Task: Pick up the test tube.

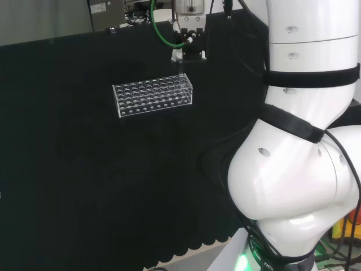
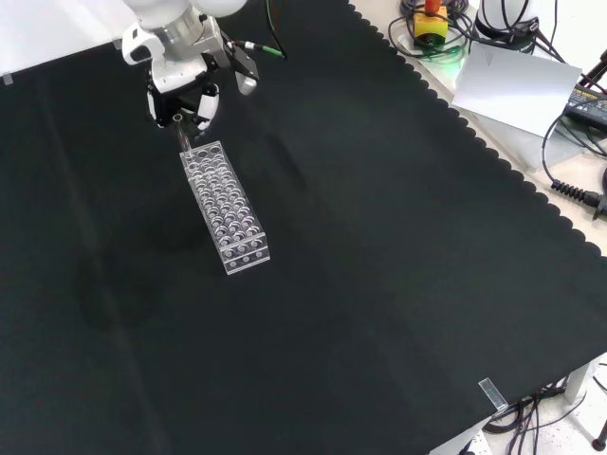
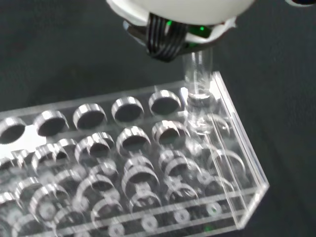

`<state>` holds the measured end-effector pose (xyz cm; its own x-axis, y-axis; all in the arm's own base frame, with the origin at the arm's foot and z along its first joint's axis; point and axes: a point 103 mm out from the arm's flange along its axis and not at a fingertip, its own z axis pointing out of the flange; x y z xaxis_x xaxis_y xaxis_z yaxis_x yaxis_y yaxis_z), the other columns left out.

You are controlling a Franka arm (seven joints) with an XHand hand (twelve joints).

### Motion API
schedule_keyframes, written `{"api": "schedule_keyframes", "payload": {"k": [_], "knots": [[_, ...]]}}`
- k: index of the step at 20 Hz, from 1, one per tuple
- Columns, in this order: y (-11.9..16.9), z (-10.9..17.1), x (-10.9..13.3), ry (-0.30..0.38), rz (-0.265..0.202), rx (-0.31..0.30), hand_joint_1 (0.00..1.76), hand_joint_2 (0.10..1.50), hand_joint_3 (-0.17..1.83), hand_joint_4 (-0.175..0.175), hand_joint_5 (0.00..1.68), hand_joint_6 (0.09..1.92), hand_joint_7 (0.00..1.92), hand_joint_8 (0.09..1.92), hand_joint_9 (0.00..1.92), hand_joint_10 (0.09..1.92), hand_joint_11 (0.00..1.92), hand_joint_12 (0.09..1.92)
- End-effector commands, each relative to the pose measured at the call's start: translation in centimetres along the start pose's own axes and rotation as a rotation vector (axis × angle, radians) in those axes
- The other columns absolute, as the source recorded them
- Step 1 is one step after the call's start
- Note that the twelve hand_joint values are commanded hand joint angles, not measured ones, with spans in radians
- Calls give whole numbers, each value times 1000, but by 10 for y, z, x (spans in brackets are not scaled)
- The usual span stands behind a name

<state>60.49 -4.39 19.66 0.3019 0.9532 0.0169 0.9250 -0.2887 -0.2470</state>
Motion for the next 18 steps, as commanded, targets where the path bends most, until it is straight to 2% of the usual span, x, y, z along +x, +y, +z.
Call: {"api": "schedule_keyframes", "payload": {"k": [1, 9, 18], "knots": [[-1, -12, -2, 59, 32, 2, 1326, 721, 520, -175, 1307, 277, 1365, 716, 1594, 567, 1227, 898], [-7, -43, -11, 138, 83, 4, 1327, 717, 526, -175, 1315, 260, 1363, 725, 1601, 569, 1231, 897], [-22, -104, -9, 179, 56, -55, 1327, 711, 534, -175, 1322, 249, 1366, 723, 1604, 571, 1234, 899]]}}
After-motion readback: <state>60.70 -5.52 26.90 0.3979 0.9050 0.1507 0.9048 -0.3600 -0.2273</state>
